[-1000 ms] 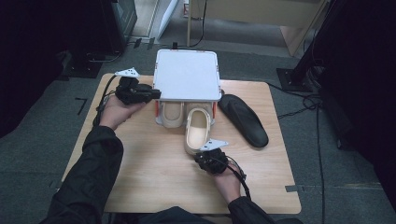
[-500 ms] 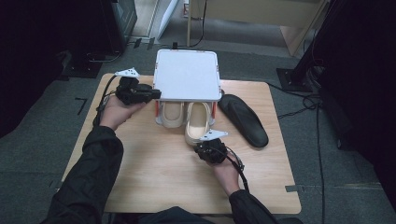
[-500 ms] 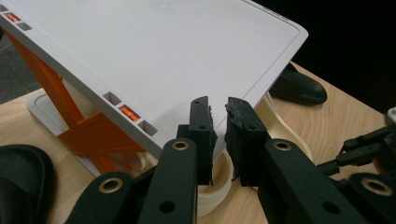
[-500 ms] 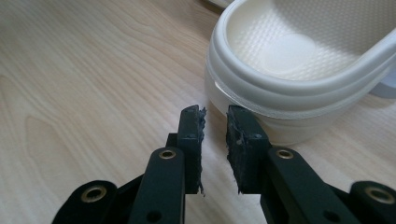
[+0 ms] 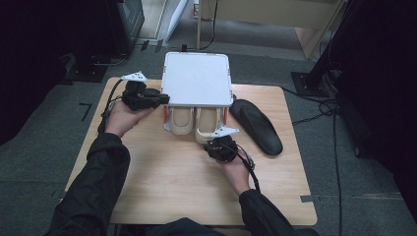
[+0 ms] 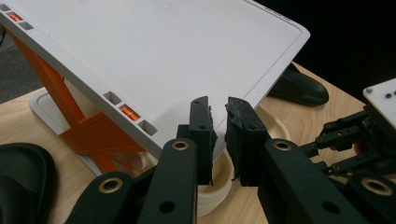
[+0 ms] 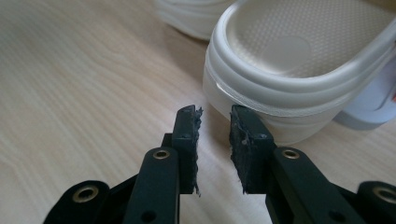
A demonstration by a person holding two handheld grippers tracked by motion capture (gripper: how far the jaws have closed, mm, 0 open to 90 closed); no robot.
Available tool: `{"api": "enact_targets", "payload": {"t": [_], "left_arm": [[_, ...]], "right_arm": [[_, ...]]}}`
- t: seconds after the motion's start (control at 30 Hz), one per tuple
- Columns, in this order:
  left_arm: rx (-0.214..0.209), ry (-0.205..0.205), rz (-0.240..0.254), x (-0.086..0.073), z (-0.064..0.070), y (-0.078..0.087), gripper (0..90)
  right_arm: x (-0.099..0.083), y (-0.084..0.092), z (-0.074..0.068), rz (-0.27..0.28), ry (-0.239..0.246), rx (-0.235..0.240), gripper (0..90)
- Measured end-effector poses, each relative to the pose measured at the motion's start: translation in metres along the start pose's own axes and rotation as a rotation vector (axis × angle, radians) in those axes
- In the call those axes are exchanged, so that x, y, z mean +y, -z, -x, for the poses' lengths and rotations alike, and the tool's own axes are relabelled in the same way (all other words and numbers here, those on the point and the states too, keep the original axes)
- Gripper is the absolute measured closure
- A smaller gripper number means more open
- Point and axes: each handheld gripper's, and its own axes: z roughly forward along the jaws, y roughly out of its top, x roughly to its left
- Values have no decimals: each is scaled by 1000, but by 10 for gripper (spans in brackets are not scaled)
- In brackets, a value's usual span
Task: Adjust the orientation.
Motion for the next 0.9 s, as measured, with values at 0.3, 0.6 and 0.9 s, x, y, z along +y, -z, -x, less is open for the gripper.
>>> {"api": "enact_targets", "payload": {"t": [0.3,0.6,0.9], "left_arm": [[1,1,1,0,0,0,811],[-1,-1,1,0,0,0,809],[-13,-14,4,-1,0,0,779]], "right_arm": [[8,-9,13,0,-31,-4,698],[16,-19,21,1,-45,-3,700],[14,-13,20,46,-75,32,669]]}}
